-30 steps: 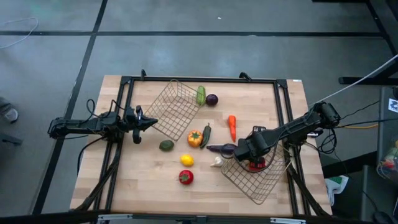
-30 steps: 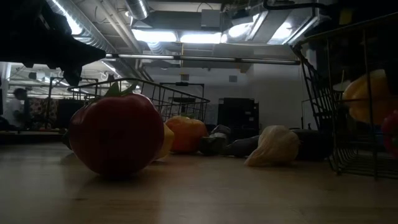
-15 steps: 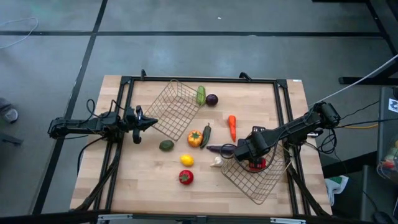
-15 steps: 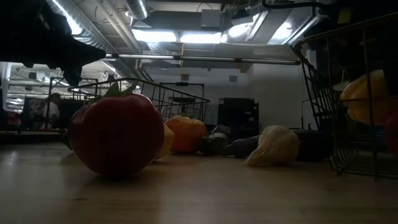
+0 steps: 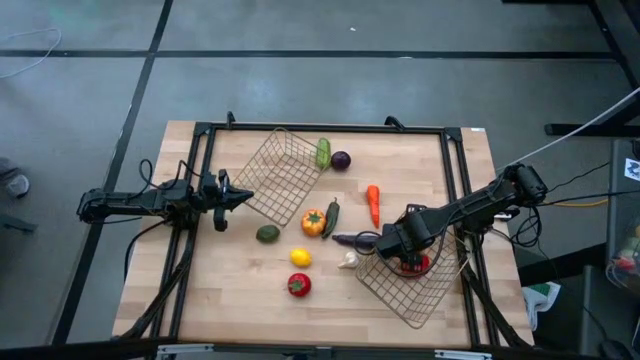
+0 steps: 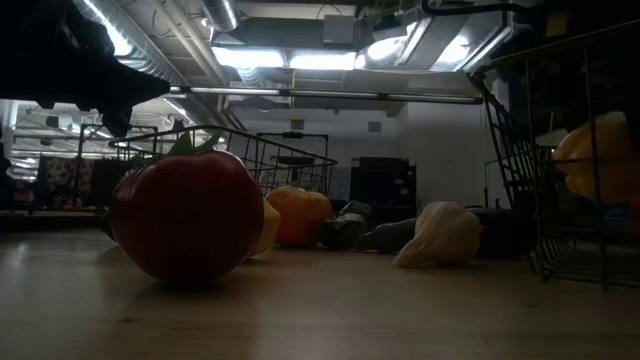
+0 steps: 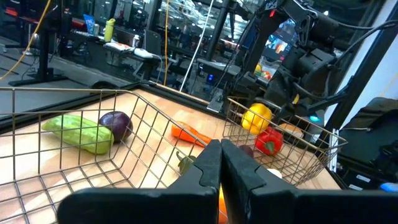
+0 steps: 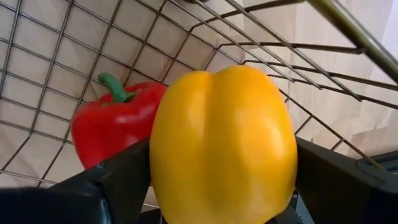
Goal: Sort produce into baskets
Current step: Put the yellow bell pepper into the wire basket
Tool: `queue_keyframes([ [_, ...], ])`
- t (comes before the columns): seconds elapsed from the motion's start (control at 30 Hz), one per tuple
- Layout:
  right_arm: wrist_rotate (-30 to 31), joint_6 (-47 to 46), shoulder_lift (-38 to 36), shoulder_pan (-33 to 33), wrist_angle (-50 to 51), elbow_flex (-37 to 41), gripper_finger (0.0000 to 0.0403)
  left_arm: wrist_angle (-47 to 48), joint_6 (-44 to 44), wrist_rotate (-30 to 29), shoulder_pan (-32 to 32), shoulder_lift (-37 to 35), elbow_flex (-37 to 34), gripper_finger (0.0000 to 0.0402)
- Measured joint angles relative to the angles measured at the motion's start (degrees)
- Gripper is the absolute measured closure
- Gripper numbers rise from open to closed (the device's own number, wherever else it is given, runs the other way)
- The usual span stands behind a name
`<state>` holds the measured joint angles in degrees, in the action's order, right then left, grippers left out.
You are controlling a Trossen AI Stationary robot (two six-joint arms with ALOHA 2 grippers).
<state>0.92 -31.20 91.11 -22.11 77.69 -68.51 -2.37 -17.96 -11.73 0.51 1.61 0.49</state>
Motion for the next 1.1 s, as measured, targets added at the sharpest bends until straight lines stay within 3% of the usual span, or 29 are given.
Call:
queue_keyframes([
  [0.17,-0.56,-0.02,0.0,0.0,0.0,0.0,0.0008,0.0,-0.02,0.0,0.0,0.0,0.0,0.0402],
  [0.43,-0.54,0.03,0.0,0.0,0.29,0.0,0.0032,0.0,-0.04,0.0,0.0,-0.02,0.0,0.0402],
  [0.83,-0.54,0.17,0.0,0.0,0.65,-0.05,0.0033,-0.17,-0.28,0.0,0.0,0.0,0.0,0.0402],
  [1.1,-0.52,0.17,0.0,0.0,2.47,-0.07,0.0033,-5.86,0.13,0.0,-0.09,-0.02,0.0,0.0402],
])
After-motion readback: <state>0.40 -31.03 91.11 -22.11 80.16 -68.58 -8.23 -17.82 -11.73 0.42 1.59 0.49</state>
